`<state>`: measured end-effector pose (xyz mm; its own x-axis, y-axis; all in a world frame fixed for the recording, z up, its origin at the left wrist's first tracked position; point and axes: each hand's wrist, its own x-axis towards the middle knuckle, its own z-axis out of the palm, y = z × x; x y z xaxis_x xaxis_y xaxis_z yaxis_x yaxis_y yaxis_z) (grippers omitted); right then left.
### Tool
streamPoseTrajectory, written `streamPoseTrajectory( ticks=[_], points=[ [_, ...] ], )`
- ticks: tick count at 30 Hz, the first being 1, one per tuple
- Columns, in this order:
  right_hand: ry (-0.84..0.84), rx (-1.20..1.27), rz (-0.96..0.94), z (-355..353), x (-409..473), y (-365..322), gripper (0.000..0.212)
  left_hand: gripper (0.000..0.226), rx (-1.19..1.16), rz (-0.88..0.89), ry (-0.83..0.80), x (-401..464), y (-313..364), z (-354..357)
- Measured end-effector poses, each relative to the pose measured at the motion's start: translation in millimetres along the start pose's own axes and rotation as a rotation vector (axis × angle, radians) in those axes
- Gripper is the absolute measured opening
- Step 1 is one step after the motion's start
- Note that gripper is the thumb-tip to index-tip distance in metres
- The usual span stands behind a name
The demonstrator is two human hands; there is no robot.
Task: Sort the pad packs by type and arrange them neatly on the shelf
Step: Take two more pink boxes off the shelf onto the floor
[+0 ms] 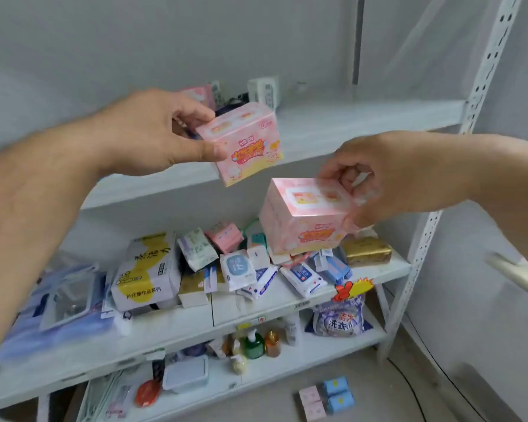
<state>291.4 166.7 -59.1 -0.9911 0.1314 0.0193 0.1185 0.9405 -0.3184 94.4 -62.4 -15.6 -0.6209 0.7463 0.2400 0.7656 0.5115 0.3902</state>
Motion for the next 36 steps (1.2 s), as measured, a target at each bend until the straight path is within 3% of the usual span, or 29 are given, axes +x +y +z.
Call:
streamPoseTrajectory(
  ticks=[3, 10, 17, 20, 27, 36],
  points=[
    [-0.102, 0.016, 0.058, 60, -35, -18, 0.064, 0.073, 0.055, 0.052, -0.066, -40, -8, 24],
    [-0.339, -0.007, 0.146, 197, -73, -12, 0.063, 0.078, -0.058, 0.126, -0.254, -103, -42, 136],
    [-0.464, 0.008, 0.231, 303, -88, 35, 0.052, 0.056, -0.137, -0.052, -0.451, -125, -77, 272],
    [-0.482, 0.061, 0.257, 344, -94, 66, 0.058, 0.067, -0.158, -0.168, -0.541, -126, -86, 331],
    [-0.538, 0.143, 0.318, 448, -100, 135, 0.052, 0.060, -0.127, -0.357, -0.666, -141, -100, 467],
    [-0.574, 0.135, 0.380, 643, -92, 219, 0.045, 0.039, -0.054, -0.375, -0.783, -173, -182, 676]
  ],
)
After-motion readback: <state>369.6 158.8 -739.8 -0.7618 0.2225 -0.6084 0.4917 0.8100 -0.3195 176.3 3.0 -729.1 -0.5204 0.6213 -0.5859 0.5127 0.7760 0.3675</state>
